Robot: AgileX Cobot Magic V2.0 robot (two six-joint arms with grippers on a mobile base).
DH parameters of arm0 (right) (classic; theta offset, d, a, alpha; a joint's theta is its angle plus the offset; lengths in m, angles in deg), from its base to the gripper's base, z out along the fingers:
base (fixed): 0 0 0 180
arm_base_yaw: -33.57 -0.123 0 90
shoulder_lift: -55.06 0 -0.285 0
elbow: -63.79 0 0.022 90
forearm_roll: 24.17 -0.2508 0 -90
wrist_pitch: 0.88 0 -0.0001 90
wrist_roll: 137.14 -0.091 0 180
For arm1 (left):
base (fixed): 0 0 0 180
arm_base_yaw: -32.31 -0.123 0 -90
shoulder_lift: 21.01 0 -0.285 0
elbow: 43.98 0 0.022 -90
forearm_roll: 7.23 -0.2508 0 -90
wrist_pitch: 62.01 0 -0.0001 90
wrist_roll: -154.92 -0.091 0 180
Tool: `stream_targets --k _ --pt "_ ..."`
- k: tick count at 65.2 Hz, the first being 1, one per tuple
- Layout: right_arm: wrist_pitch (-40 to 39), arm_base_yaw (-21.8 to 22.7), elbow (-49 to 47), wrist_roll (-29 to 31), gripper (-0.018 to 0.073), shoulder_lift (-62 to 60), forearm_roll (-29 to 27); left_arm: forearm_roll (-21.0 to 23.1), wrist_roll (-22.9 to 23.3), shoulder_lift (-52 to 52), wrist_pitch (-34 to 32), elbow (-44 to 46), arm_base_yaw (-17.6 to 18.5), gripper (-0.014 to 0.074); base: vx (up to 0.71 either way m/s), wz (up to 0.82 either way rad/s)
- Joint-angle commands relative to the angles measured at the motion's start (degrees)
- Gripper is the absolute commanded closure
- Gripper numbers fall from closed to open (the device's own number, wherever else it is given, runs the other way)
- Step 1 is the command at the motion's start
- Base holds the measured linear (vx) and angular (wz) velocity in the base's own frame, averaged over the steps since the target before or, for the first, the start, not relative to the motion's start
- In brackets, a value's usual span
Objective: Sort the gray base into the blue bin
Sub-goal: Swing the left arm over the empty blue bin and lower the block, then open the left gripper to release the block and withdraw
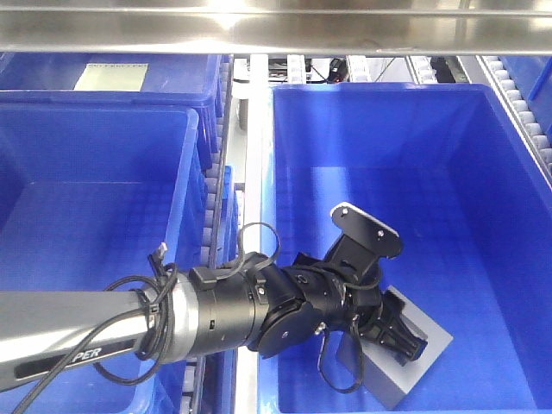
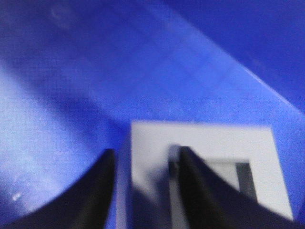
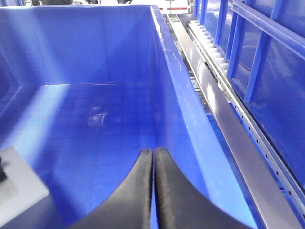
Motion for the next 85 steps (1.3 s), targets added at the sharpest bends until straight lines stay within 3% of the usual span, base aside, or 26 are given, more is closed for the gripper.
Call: stream_targets --k 1,11,20,27,40,49,85 --pt "-3.49 -0.02 0.11 0.73 0.0564 -0.10 0.48 0.00 0.62 3.29 -4.01 1.78 0.28 0.0134 0.00 0.00" --pt "-3.49 -0.02 0.11 0.73 0.0564 -0.10 0.48 0.53 0.71 4.62 -2.70 1.78 0.28 0.0120 0.00 0.00" --pt "-3.49 -0.02 0.11 0.73 0.0564 -0.10 0.48 0.63 0.74 7.11 -4.01 -0.11 0.55 0.0190 0.00 0.00" --pt "-3.49 -0.02 0.11 0.73 0.0564 -0.10 0.48 0.58 0.74 10.65 -10.98 -4.94 1.45 0.0309 0.00 0.00" --pt "-3.49 -0.02 0.11 0.73 0.0564 -0.10 0.48 -0.93 0.50 19.43 -21.53 -16.33 3.59 0.0608 0.00 0.00" --pt "-3.49 -0.02 0.11 0.73 0.0564 -0.10 0.48 -1.01 0.37 25.53 -24.38 -21.65 3.58 0.0604 0.00 0.00" --pt "-3.49 -0.02 0.11 0.73 0.0564 -0.10 0.48 -0.96 0.25 53.42 -24.13 -43.21 3.58 0.0603 0.00 0.00"
